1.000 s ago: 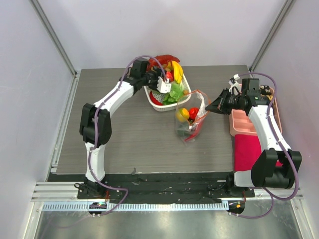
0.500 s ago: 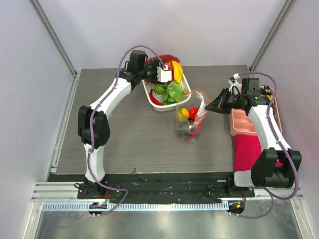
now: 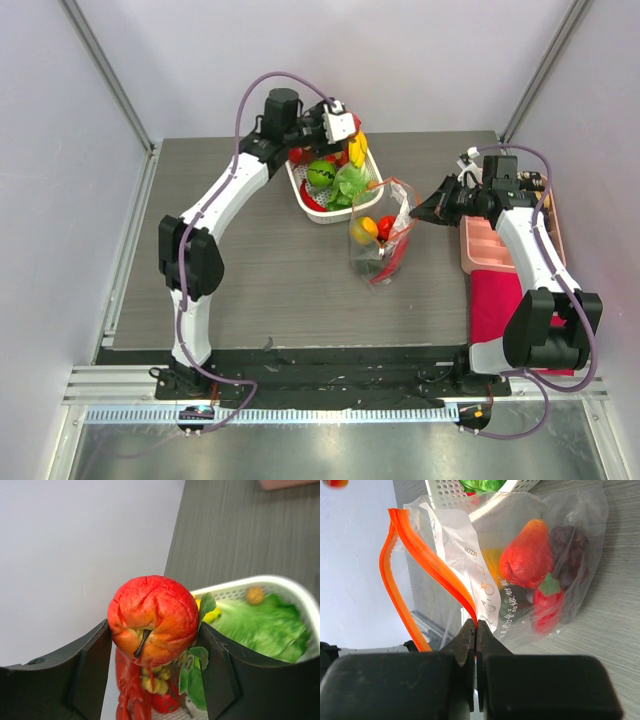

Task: Place the food in the zip-top bag and seal the zipper
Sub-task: Pick up the fake fruit from the bin, then place the fake fruit in the zipper food storage bag.

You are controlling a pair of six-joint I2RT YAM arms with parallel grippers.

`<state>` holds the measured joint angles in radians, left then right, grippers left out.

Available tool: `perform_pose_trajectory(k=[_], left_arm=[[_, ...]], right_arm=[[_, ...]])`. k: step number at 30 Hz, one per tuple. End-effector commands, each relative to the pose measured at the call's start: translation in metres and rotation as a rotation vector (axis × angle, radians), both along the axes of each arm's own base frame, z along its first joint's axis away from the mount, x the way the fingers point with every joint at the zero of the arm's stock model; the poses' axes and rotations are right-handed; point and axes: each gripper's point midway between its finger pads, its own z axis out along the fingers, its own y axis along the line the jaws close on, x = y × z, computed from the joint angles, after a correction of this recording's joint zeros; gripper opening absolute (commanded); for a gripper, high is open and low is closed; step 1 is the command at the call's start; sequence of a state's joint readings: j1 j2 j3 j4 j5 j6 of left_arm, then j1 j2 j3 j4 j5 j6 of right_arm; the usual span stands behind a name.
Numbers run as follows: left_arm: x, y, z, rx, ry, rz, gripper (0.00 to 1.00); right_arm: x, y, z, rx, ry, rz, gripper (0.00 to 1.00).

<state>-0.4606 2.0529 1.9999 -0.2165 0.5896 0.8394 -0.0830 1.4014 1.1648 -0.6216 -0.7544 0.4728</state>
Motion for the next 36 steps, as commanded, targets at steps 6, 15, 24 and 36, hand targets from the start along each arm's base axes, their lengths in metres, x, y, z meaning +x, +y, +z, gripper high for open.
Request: perform_pose_trajectory(k=[6,15,24,36], left_arm=[[-0.112,-0.059,0.084,-0.151,-0.004,-0.181,0.47],[-0.183,-0.079,0.023,-0.057,0.178,-0.286,0.48],[-0.173,-0.089,-0.019,0.040,0.364,-0.185,0.49],[-0.177,-0.105,-0.043,0.145,0.409,-0.107,0.57]], right_arm=[[0.010,0.001,0.021,0.030,-0.075,-0.012,0.01],[0.009,0.002,0.027,0.043,-0.083,-0.011,0.01],[0.004,0.005,0.038,0.055,-0.109,0.000,0.01],[0.000,0.007,0.046,0.064,-0.124,0.002,0.01]])
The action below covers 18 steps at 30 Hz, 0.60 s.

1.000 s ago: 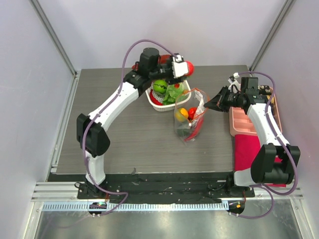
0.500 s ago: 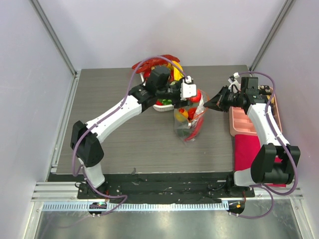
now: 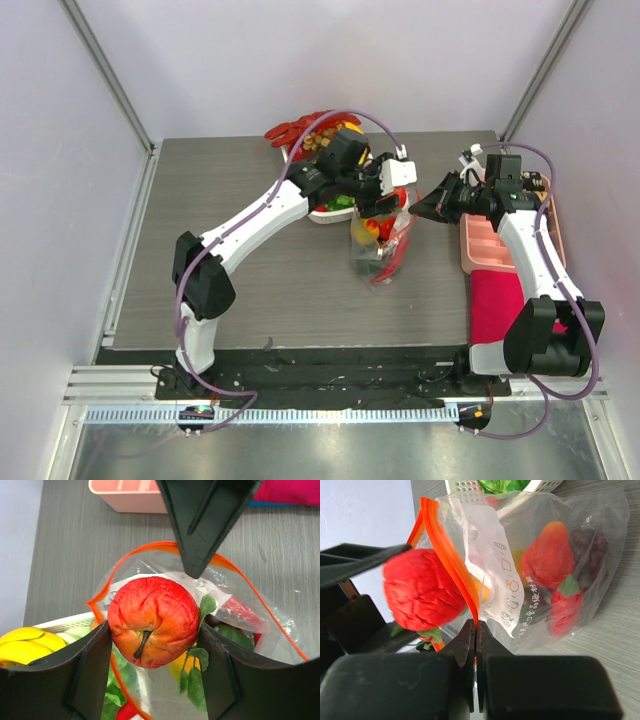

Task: Place the food in the zip-top bag and seal the zipper
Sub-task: Place the fake fruit in the zipper food storage bag.

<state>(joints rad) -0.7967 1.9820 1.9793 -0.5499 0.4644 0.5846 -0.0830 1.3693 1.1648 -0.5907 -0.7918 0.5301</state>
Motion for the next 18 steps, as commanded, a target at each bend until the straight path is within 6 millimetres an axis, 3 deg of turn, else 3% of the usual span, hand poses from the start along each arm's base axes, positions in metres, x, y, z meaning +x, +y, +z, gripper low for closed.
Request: perform_pose_trajectory(k=[1,4,10,11,14,15,16,18], left_arm=[[-0.010,0.000,0.005,0.036,-0.020,0.027,0.71],[-0.012,0.006,0.012,0.037,-0.012,0.060,0.99],[-0.012,0.026,0.056,-0.039,-0.033,0.080,1.00],[-0.015,0.036,0.071,-0.075,-0.028,0.043,1.00],[-0.029,0.061,0.080,-0.055,-0.070,-0.080,1.00],[-0.038,0.068,0.079,-0.050,-0.070,-0.148,1.00],[-0.051,0.081,0.063,0.048,-0.129,-0.260,0.97],[-0.067,0.093,0.049,0.131,-0.194,-0.380,0.96]], right_arm=[[0.002,0.001,0.029,0.012,-0.101,0.006,0.01],[0.002,0.001,0.032,0.012,-0.110,0.011,0.01],[-0.001,0.002,0.030,0.007,-0.116,0.021,0.01],[-0.002,0.002,0.030,0.006,-0.117,0.025,0.01],[-0.003,0.002,0.033,-0.002,-0.138,0.036,0.01],[-0.004,0.002,0.033,-0.003,-0.139,0.037,0.01],[-0.005,0.002,0.033,-0.004,-0.142,0.042,0.01],[-0.006,0.003,0.032,-0.010,-0.143,0.053,0.01]])
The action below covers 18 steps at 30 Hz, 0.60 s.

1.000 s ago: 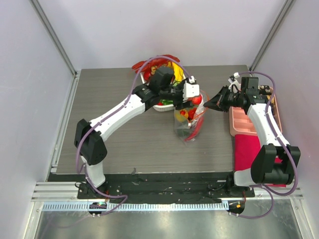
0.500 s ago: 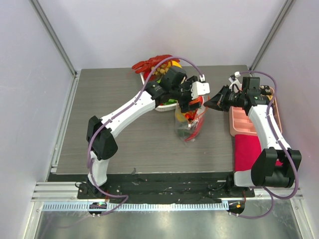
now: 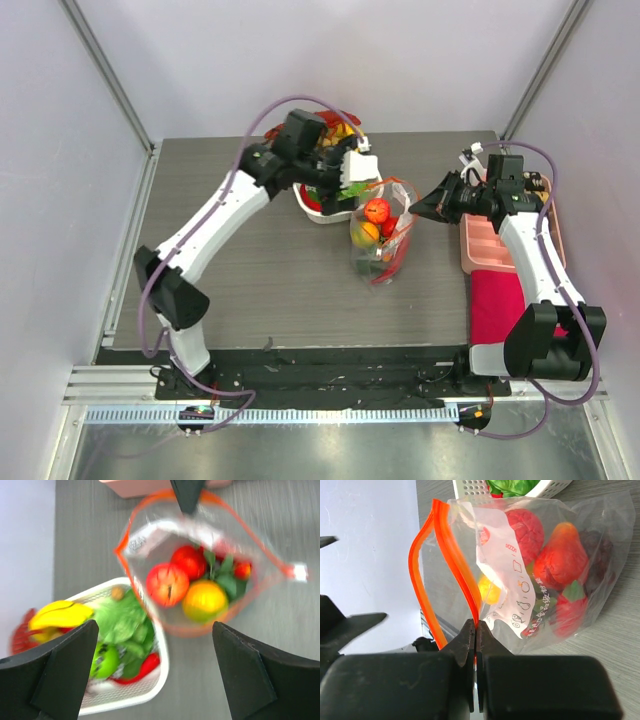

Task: Place the food in the zip-top bag and seal the zipper
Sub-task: Place the fake fruit in the zipper food storage bag, then zip the zipper food storage bag at the center of the board.

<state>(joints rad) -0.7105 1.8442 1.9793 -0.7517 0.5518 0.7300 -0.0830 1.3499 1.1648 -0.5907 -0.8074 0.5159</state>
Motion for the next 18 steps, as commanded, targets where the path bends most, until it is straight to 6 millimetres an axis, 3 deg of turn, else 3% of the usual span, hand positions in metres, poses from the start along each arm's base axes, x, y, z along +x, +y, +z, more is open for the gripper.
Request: perform_pose_trajectory(k=[1,5,11,14,16,17,18], left_arm=[[-0.062,0.034,0.004,0.128,-0.158,-0.357,0.95],[-0.053,0.031,-0.014,0.196,-0.271,-0.442,0.92],[-0.049,0.015,-0.044,0.294,-0.421,-0.585,0.77],[-0.038,0.006,-0.067,0.373,-0.472,-0.589,0.64],[-0.041,0.005,-0.080,0.413,-0.486,-0.586,0.47],[-0.046,0.007,-0.082,0.417,-0.475,-0.595,0.34],[-0.053,0.008,-0.081,0.414,-0.462,-0.605,0.28]], right_arm=[[-0.003,0.001,0.025,-0.014,-0.116,0.038,0.01],[-0.005,0.001,0.023,-0.033,-0.121,0.051,0.01],[-0.005,0.006,0.024,-0.044,-0.127,0.071,0.01],[-0.006,0.014,0.024,-0.059,-0.137,0.096,0.01],[-0.008,0.021,0.021,-0.074,-0.142,0.122,0.01],[-0.008,0.022,0.021,-0.080,-0.149,0.125,0.01],[-0.012,0.031,0.021,-0.089,-0.161,0.159,0.01]])
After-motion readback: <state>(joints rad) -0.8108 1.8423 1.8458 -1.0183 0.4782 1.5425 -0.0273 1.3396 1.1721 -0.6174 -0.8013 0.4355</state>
